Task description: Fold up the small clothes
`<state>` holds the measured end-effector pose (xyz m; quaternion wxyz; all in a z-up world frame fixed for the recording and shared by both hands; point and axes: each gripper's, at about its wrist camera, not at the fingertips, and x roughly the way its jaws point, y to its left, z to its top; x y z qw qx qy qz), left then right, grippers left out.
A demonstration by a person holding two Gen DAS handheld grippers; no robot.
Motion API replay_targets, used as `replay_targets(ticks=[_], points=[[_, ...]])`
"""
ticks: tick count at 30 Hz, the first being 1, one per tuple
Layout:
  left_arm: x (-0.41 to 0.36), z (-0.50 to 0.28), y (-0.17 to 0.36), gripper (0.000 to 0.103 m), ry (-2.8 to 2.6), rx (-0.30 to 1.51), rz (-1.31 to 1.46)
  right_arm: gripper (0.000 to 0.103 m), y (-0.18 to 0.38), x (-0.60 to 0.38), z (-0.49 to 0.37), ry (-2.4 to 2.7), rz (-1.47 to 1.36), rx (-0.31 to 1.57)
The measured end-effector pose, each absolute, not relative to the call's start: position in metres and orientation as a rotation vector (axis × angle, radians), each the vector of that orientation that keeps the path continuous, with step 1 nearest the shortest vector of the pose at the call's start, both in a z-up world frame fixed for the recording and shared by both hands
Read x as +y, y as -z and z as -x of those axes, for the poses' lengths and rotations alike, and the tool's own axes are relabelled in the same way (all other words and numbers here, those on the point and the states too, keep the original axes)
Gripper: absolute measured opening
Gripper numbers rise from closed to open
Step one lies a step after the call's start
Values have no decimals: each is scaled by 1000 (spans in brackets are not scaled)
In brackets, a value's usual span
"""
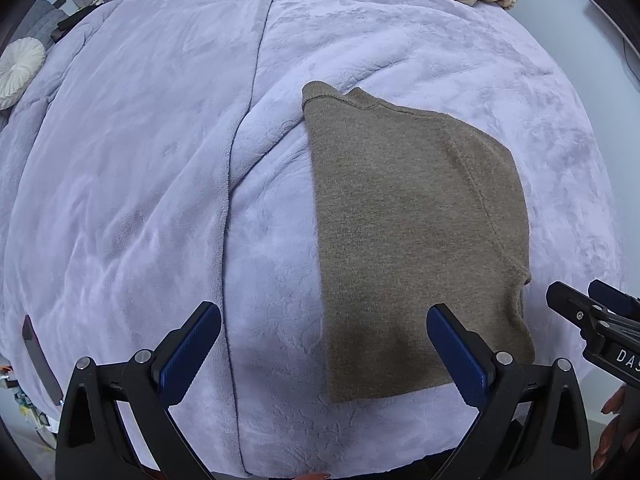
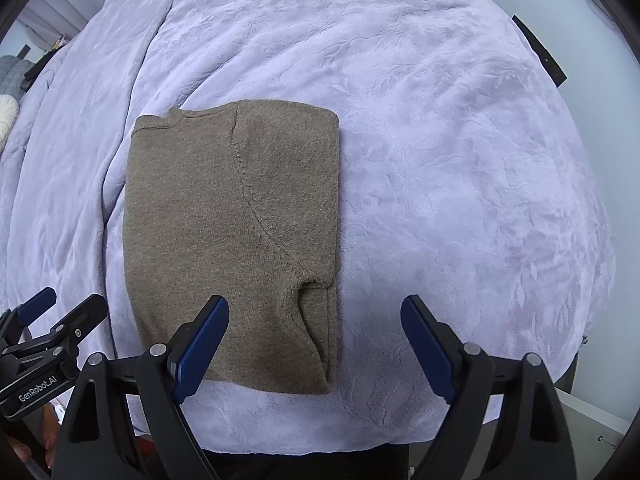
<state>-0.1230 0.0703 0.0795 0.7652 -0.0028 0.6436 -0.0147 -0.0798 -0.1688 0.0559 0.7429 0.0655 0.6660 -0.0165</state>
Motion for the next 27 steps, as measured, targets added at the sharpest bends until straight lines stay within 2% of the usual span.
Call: replay_targets(ticks=[27], points=[[73, 127, -82, 103, 24, 1402, 21, 90, -57, -166, 82, 38, -123, 1458]])
